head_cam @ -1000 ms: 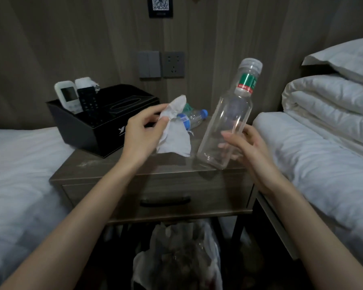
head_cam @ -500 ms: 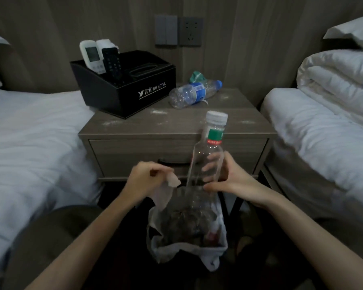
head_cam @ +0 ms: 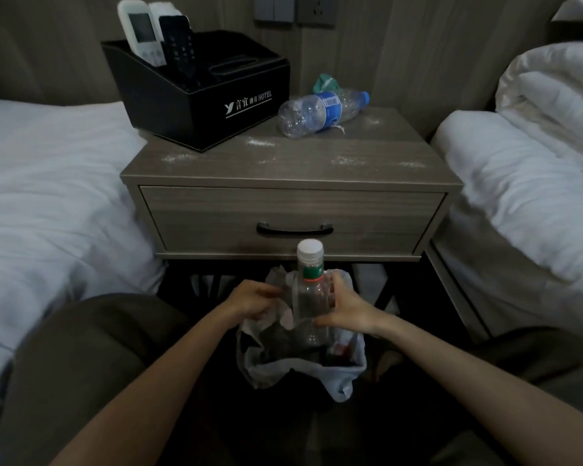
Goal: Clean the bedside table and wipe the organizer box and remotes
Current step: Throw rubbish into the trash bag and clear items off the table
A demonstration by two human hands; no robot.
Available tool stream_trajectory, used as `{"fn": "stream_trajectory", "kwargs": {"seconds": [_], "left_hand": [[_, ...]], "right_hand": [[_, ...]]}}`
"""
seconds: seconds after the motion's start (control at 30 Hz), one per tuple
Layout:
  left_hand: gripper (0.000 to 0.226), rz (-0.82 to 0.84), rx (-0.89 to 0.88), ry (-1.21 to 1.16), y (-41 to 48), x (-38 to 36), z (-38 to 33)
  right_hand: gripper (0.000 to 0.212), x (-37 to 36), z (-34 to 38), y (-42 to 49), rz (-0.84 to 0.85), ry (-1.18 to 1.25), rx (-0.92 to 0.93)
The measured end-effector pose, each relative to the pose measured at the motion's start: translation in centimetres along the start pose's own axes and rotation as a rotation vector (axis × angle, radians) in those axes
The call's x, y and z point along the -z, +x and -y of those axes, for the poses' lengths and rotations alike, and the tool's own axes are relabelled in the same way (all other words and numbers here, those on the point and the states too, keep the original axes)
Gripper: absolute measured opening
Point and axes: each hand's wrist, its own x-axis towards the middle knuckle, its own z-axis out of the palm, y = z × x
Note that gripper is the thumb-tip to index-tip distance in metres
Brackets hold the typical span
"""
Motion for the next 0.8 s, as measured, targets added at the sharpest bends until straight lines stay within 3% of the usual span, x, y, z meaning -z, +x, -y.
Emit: {"fn": "stream_trajectory", "kwargs": {"seconds": [0.23,0.4,0.6,0.7,0.8], "left_hand": [[0.030,0.024,-0.020,-0.247,0.5,1.0,-1.2],[0.032,-0.058,-0.131,0.194,1.1,0.6,0.9],[0.034,0.122,-0.290,0.704,0.8,-2.6,1.9],[0.034,0.216,-0.307,0.667,1.7,-4.8,2.6],[0.044,0.261,-0.232,0.699,2.4,-6.7,3.5]], "right_hand": [[0.053,-1.6,-1.8,1.8,0.036,-0.057,-0.075],[0.048,-1.6,-1.6,2.6,-0.003,-0.191,-0.014],[0.040,-0.4,-1.3,2.4,-0.012,-0.555,0.079],[0.044,0.2,-1.5,2.2,-0.038,-0.773,0.039],[0.051,0.4,-1.9,2.1,-0.021,-0.833,-0.053]]}}
